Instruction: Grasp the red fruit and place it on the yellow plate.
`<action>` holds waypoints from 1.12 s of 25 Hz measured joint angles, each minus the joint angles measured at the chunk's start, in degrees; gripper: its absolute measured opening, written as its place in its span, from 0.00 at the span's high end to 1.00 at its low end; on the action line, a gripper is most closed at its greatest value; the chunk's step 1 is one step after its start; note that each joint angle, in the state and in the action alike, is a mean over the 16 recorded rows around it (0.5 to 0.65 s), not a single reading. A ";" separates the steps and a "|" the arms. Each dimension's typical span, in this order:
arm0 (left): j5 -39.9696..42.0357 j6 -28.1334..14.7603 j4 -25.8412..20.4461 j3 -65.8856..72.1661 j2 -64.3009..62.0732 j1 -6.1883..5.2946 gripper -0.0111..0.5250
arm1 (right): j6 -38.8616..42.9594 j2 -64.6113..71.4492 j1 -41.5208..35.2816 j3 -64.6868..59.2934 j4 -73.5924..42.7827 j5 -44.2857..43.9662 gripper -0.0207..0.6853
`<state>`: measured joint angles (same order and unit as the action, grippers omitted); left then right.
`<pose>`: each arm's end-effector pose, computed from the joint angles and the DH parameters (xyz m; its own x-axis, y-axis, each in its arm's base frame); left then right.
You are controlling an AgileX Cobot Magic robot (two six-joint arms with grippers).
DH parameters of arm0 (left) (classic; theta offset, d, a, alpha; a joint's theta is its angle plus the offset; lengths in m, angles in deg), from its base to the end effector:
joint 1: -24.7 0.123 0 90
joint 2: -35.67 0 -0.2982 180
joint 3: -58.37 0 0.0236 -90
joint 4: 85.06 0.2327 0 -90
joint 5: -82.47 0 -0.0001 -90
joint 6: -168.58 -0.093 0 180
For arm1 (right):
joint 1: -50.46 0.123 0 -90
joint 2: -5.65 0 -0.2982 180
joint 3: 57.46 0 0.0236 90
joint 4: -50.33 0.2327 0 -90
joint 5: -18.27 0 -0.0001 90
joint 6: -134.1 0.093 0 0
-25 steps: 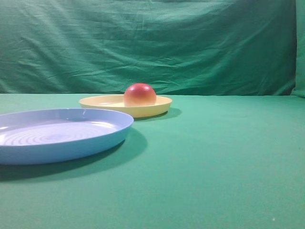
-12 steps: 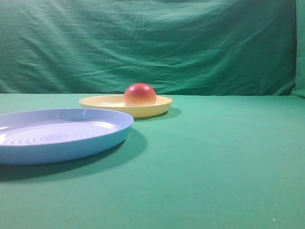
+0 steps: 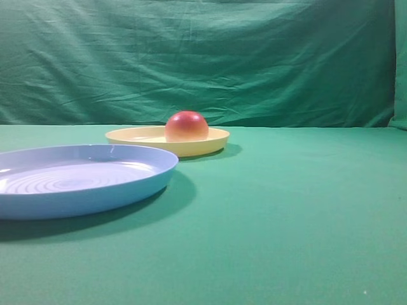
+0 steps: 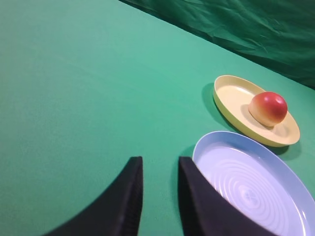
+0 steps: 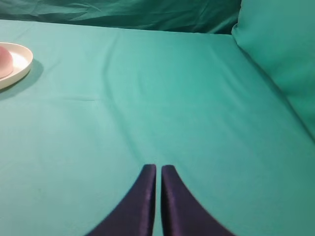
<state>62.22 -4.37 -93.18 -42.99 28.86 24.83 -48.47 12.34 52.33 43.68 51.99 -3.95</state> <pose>0.0235 -0.0045 0.1754 -0.2701 -0.2536 -0.9288 -0.0244 0.9662 -0.2567 0.0225 0.0018 0.1709 -0.3041 -0.0280 -0.9522 -0.0485 0.9987 -0.0138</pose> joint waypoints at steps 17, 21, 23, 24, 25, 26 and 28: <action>0.00 0.00 0.00 0.00 0.00 0.00 0.69 | -0.16 0.00 0.00 0.00 0.03 -0.15 0.97; 0.00 0.00 0.00 0.00 0.00 0.00 0.69 | -0.16 0.00 0.00 0.00 0.03 -0.15 0.97; 0.00 0.00 0.00 0.00 0.00 0.00 0.69 | -0.16 0.00 0.00 0.00 0.03 -0.15 0.97; 0.00 0.00 0.00 0.00 0.00 0.00 0.69 | -0.16 0.00 0.00 0.00 0.03 -0.16 0.97; 0.00 0.00 0.00 0.00 0.00 0.00 0.69 | -0.16 0.00 0.00 0.00 0.03 -0.16 0.97; 0.00 0.00 0.00 0.00 0.00 0.00 0.69 | -0.16 0.00 0.00 0.00 0.03 -0.17 0.97; 0.00 0.00 0.00 0.00 0.00 0.00 0.69 | -0.16 0.00 0.00 0.00 0.03 -0.17 0.97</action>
<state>62.22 -4.37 -93.18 -42.99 28.86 24.83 -48.63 12.34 52.33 43.68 52.02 -4.12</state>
